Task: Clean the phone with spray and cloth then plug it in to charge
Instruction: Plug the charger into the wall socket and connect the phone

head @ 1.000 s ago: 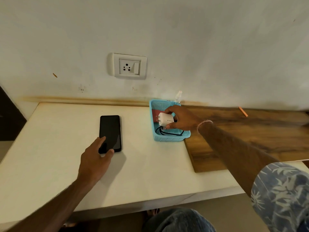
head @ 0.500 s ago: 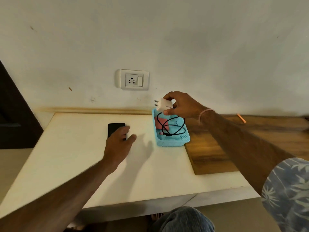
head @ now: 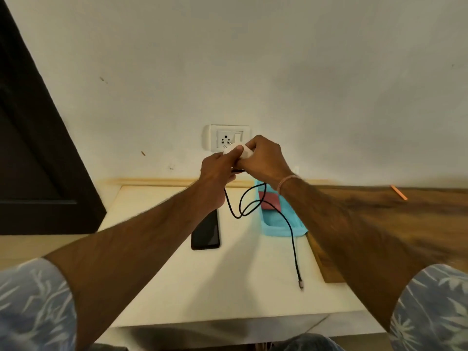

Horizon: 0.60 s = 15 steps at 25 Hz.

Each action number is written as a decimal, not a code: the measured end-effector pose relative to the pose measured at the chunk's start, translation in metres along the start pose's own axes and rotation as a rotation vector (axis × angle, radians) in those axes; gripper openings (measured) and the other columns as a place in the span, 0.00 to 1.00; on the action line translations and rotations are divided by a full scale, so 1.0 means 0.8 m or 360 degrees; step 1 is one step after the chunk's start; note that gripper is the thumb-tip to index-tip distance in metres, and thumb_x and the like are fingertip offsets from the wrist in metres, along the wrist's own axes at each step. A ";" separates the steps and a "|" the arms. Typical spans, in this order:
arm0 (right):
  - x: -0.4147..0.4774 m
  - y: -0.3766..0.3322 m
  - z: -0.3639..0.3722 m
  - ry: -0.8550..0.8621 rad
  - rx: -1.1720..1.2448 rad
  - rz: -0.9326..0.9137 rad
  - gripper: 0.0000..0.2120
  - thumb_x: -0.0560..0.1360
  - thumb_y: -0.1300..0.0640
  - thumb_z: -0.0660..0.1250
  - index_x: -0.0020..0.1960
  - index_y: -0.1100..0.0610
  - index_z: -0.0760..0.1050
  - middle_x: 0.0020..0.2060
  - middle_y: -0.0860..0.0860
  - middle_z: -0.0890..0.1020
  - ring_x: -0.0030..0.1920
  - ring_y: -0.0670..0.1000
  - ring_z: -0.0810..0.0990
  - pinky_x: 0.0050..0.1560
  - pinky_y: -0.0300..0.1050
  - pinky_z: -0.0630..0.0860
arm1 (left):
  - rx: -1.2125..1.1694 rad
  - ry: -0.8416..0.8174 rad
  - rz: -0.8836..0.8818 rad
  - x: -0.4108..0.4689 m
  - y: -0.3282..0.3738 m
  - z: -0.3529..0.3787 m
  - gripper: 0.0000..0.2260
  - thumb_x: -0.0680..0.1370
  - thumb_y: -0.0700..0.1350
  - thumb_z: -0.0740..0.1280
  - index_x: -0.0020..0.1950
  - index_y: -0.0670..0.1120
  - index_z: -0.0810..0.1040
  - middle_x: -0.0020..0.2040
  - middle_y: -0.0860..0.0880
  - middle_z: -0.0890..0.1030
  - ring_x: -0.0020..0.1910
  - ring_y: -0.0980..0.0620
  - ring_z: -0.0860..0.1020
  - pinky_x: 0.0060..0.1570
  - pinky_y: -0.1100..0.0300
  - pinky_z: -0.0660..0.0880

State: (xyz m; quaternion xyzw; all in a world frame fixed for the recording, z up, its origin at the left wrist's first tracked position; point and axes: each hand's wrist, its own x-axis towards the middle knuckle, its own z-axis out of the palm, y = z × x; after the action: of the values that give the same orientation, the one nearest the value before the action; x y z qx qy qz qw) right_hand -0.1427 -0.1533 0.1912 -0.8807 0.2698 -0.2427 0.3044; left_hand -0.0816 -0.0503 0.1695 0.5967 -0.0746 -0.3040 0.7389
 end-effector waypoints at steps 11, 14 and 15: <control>0.038 0.028 0.094 -0.0058 0.0994 0.0694 0.19 0.71 0.58 0.73 0.58 0.53 0.70 0.52 0.55 0.81 0.46 0.55 0.83 0.35 0.42 0.82 | 0.0275 -0.0011 -0.0112 0.094 0.002 -0.034 0.11 0.76 0.42 0.76 0.56 0.42 0.81 0.52 0.43 0.84 0.46 0.44 0.84 0.52 0.51 0.83; 0.058 0.041 0.110 0.0025 0.1191 0.0776 0.21 0.71 0.60 0.74 0.61 0.55 0.73 0.53 0.56 0.81 0.47 0.56 0.84 0.43 0.48 0.84 | 0.0333 -0.0007 -0.0080 0.126 -0.002 -0.037 0.13 0.76 0.43 0.76 0.58 0.41 0.81 0.55 0.42 0.84 0.49 0.44 0.84 0.46 0.56 0.83; 0.064 0.044 0.116 0.0052 0.1212 0.0783 0.21 0.71 0.60 0.74 0.62 0.55 0.73 0.54 0.56 0.81 0.48 0.57 0.84 0.43 0.49 0.84 | 0.0338 0.0003 -0.0070 0.135 -0.004 -0.037 0.14 0.76 0.43 0.76 0.60 0.40 0.81 0.56 0.41 0.84 0.51 0.43 0.84 0.46 0.56 0.83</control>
State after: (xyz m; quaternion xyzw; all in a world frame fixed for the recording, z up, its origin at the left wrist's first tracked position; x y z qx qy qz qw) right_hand -0.0614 -0.1711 0.1169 -0.6118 0.3675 -0.2588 0.6509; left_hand 0.0176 -0.0838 0.1310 0.6734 -0.0924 -0.3100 0.6648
